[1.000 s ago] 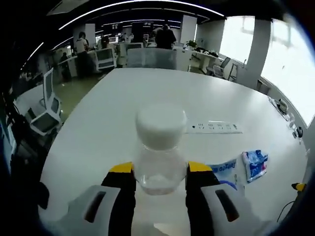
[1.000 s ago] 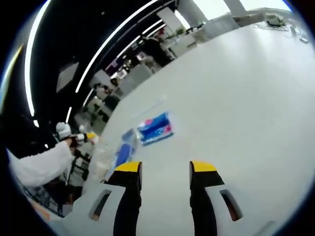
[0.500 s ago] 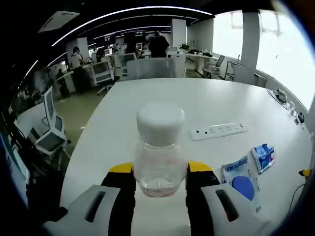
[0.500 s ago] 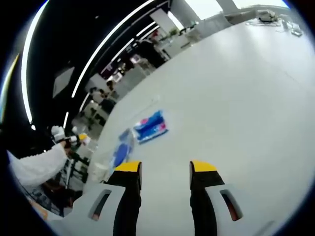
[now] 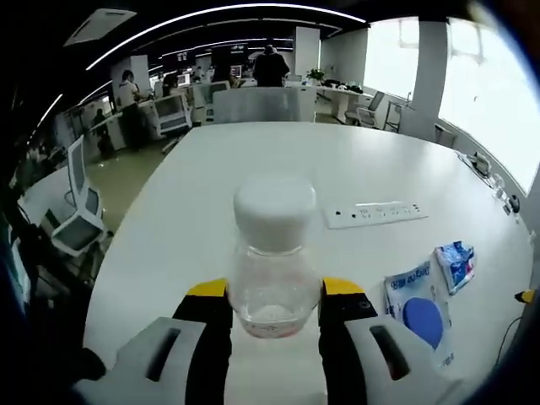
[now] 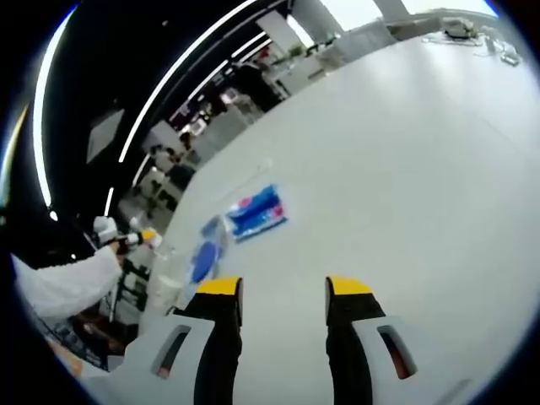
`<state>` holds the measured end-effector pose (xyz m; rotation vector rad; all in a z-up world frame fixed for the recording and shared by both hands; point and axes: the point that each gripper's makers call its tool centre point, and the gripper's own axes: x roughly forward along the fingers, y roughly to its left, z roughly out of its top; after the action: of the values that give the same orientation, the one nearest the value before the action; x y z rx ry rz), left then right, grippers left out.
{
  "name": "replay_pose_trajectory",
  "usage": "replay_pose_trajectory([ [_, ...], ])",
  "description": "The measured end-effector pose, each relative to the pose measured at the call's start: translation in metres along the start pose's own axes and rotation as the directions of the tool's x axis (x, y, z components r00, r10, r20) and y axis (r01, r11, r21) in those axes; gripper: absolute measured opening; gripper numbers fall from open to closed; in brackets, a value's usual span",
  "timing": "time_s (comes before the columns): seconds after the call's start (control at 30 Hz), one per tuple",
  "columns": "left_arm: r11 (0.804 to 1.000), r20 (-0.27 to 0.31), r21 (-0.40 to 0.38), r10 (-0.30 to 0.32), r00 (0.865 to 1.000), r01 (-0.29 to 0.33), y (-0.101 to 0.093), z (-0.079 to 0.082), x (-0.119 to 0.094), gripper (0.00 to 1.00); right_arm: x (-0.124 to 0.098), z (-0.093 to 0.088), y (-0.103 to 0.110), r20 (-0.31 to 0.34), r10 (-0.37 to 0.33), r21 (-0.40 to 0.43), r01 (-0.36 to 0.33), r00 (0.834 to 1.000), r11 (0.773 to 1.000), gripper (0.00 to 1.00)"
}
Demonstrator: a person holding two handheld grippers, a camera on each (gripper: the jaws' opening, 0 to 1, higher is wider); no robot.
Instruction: Arrange the tabletop items into an orderly group along one side of the table until the central work area is clear of visible clutter.
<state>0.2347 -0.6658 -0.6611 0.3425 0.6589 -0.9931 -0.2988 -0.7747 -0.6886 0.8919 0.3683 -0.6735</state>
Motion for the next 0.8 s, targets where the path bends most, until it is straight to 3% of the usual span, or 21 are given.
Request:
replay_pose_trajectory([
  [0.27, 1.000, -0.008, -0.010, 0.006, 1.000, -0.006, 0.012, -0.010, 0.006, 0.39, 0.007, -0.001, 0.004, -0.017, 0.004, -0.005, -0.004, 1.000, 1.000, 0.37],
  [0.6, 1.000, 0.023, 0.018, -0.012, 1.000, 0.012, 0.007, -0.017, 0.004, 0.39, 0.007, -0.005, -0.002, -0.027, -0.002, 0.018, 0.002, 1.000, 1.000, 0.38],
  [0.63, 0.999, 0.066, 0.032, -0.014, 0.998, 0.012, 0.008, -0.010, 0.005, 0.39, 0.008, -0.006, -0.002, -0.029, -0.002, 0.017, 0.003, 1.000, 1.000, 0.38],
  [0.67, 1.000, 0.037, 0.017, -0.012, 0.999, 0.012, 0.008, -0.016, 0.004, 0.39, 0.007, -0.006, -0.002, -0.030, -0.002, 0.016, 0.003, 1.000, 1.000, 0.38],
  [0.8, 1.000, 0.056, 0.023, -0.016, 0.998, 0.015, 0.006, -0.016, 0.002, 0.39, 0.008, -0.008, -0.003, -0.036, 0.001, 0.019, 0.000, 0.999, 1.000, 0.38],
])
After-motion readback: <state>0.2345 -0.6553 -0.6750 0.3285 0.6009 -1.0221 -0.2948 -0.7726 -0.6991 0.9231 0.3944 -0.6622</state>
